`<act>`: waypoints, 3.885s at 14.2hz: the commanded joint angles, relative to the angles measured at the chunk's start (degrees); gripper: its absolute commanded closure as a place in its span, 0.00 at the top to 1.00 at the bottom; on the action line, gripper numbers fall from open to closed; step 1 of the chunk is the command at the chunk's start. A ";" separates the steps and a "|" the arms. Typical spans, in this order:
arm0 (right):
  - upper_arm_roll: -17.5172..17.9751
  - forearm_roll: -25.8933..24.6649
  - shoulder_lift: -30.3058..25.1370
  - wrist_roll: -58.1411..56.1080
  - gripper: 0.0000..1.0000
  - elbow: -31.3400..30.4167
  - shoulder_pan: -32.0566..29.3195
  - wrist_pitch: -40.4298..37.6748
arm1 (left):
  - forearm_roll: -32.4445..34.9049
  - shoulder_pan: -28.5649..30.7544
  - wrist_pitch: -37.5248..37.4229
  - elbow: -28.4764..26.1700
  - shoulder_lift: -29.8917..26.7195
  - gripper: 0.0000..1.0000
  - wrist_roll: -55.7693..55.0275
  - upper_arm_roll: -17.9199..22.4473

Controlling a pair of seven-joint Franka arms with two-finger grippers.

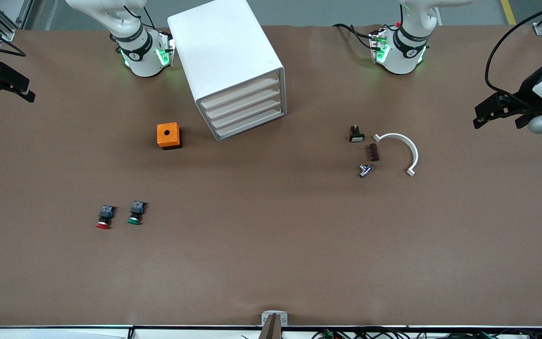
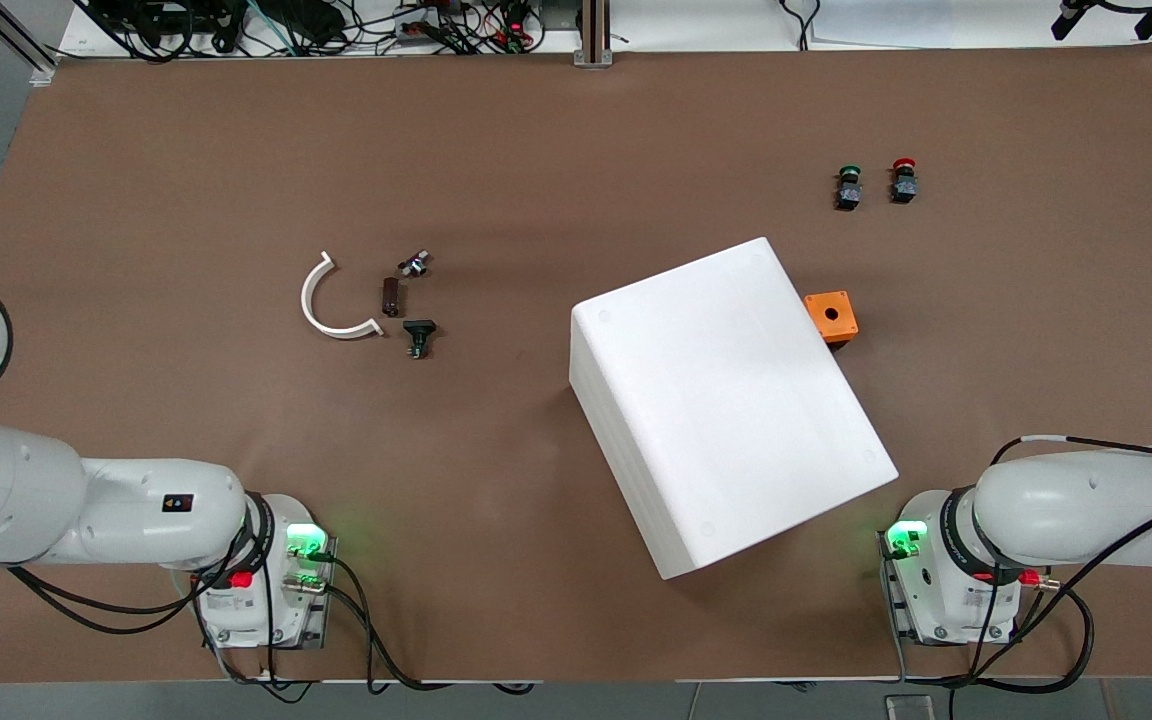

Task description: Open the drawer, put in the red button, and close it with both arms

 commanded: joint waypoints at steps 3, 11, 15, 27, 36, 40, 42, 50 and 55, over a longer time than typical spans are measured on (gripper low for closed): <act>-0.30 0.50 -0.92 0.80 1.00 -0.97 0.39 0.04 | 0.54 0.31 -1.01 1.31 0.53 1.00 0.69 -0.06; -0.39 0.50 -0.74 0.72 1.00 -0.97 0.04 0.22 | 1.24 0.93 -1.54 1.49 0.61 1.00 0.25 0.29; -0.39 0.50 -0.66 0.80 1.00 -0.53 0.04 -0.13 | 1.24 0.05 -4.60 1.22 3.95 1.00 -0.01 -0.50; -0.30 -0.29 10.23 -0.95 1.00 5.53 -1.80 1.09 | -1.91 -9.16 -10.75 6.57 20.37 1.00 -24.76 -10.35; -0.48 0.41 23.14 -0.78 1.00 3.69 -2.77 13.29 | -21.15 -21.12 -11.38 12.55 36.37 1.00 -75.63 -10.35; -0.48 0.41 27.46 -0.69 1.00 -0.08 -2.77 25.67 | -28.53 -23.41 -11.03 17.56 44.63 1.00 -96.47 -10.26; -0.48 0.41 30.44 -0.52 1.00 -1.14 -2.94 31.31 | -33.89 -23.42 -10.42 18.18 47.10 1.00 -104.92 -10.17; -0.30 0.59 38.97 3.25 1.00 -10.10 -3.30 54.43 | -45.95 -23.42 -10.24 19.15 55.89 0.87 -121.39 -10.34; -0.21 7.44 42.50 4.67 1.00 -10.46 -2.51 55.85 | -51.84 -24.73 -10.24 18.71 58.09 0.67 -121.39 -10.35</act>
